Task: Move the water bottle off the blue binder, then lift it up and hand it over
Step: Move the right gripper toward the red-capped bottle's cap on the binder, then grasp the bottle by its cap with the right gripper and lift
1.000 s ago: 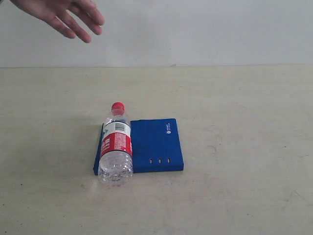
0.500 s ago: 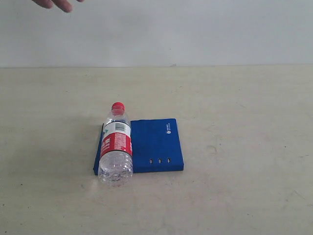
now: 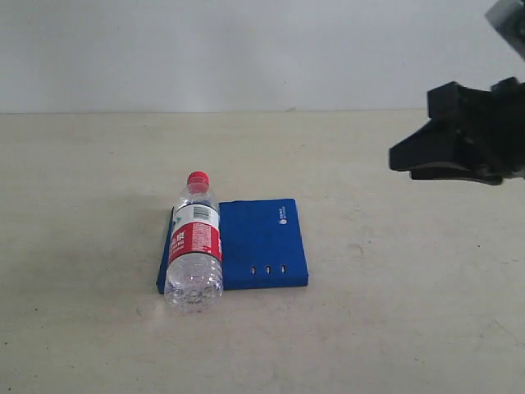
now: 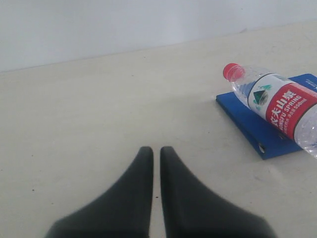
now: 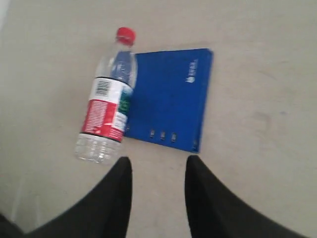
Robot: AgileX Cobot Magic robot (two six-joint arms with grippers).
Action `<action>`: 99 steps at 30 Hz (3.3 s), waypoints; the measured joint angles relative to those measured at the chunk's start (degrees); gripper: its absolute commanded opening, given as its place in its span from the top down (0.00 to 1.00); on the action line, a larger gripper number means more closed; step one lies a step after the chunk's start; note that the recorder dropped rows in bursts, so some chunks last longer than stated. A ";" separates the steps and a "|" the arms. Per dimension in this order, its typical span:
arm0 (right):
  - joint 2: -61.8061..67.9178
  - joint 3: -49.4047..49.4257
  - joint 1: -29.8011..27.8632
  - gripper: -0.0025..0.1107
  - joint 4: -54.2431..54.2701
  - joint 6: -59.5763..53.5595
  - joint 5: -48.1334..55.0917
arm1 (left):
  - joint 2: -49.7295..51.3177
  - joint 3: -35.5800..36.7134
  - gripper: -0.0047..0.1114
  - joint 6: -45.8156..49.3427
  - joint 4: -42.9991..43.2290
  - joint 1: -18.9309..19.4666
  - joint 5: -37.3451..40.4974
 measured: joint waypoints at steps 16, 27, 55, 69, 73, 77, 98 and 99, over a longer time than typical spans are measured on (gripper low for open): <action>34.88 -25.51 14.48 0.38 14.96 -13.46 -7.28 | 0.00 0.00 0.92 0.00 0.00 0.00 0.00; 47.79 -34.55 16.40 0.38 11.11 -7.40 -5.32 | 0.00 0.00 0.92 0.00 0.00 0.00 0.00; 63.55 -55.84 26.10 0.38 5.65 5.35 -12.37 | 0.00 0.00 0.92 0.00 0.00 0.00 0.00; 65.94 -56.85 26.10 0.98 7.55 6.40 -11.02 | 0.00 0.00 0.92 0.00 0.00 0.00 0.00; 65.67 -56.85 26.00 0.98 7.14 6.40 -9.79 | 0.00 0.00 0.92 0.00 0.00 0.00 0.00; 61.86 -56.51 25.17 0.98 6.13 3.46 -7.46 | 0.00 0.00 0.92 0.00 0.00 0.00 0.00; 40.37 -56.48 5.93 0.98 -26.84 4.14 5.52 | 0.00 0.00 0.92 0.00 0.00 0.00 0.00; 39.51 -56.48 5.25 0.98 -28.05 4.14 5.82 | 0.00 0.00 0.92 0.00 0.00 0.00 0.00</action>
